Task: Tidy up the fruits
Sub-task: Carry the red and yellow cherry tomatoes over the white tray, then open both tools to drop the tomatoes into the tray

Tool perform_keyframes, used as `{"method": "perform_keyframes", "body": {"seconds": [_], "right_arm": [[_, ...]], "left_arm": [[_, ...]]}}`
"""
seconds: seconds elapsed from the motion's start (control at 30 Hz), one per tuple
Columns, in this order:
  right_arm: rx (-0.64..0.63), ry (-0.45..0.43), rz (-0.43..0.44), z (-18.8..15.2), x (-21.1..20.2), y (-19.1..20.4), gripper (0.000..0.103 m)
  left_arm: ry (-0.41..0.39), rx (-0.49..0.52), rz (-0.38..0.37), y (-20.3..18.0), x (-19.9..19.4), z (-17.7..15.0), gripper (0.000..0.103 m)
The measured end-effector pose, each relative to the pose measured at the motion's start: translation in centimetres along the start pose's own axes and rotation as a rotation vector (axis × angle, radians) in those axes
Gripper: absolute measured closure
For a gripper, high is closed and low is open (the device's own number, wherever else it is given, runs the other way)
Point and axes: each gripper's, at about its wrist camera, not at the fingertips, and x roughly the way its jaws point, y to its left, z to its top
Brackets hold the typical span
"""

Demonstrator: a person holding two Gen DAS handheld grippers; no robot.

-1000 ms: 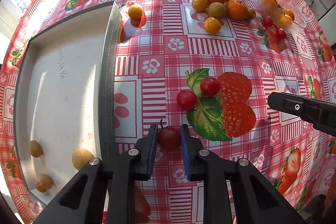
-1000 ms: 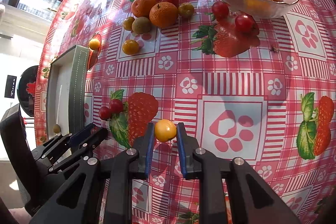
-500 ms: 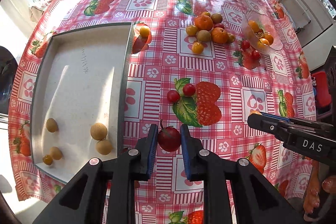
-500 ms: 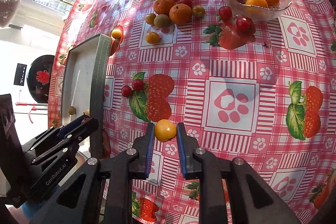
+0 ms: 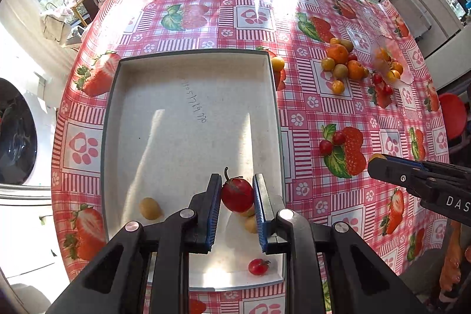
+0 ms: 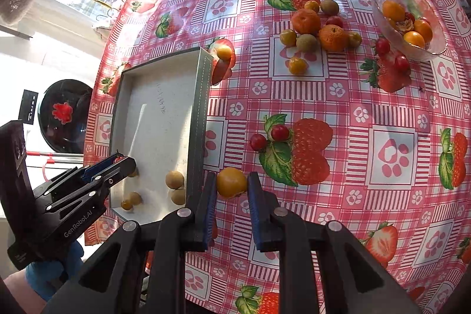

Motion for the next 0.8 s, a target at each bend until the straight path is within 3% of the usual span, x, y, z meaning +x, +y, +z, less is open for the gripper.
{"method": "perform_keyframes", "body": {"seconds": [0.2, 0.4, 0.8], "right_arm": [[-0.014, 0.029, -0.009, 1.6, 3.5, 5.7, 0.081], [-0.033, 0.078, -0.044, 2.4, 6.9, 9.3, 0.081], [-0.020, 0.140, -0.121, 3.5, 11.4, 10.2, 0.080]], "left_arm": [[0.024, 0.009, 0.016, 4.9, 1.8, 0.8, 0.080], [0.052, 0.031, 0.032, 7.0, 4.0, 1.3, 0.080], [0.107, 0.049, 0.041, 8.2, 6.9, 1.9, 0.080]]}}
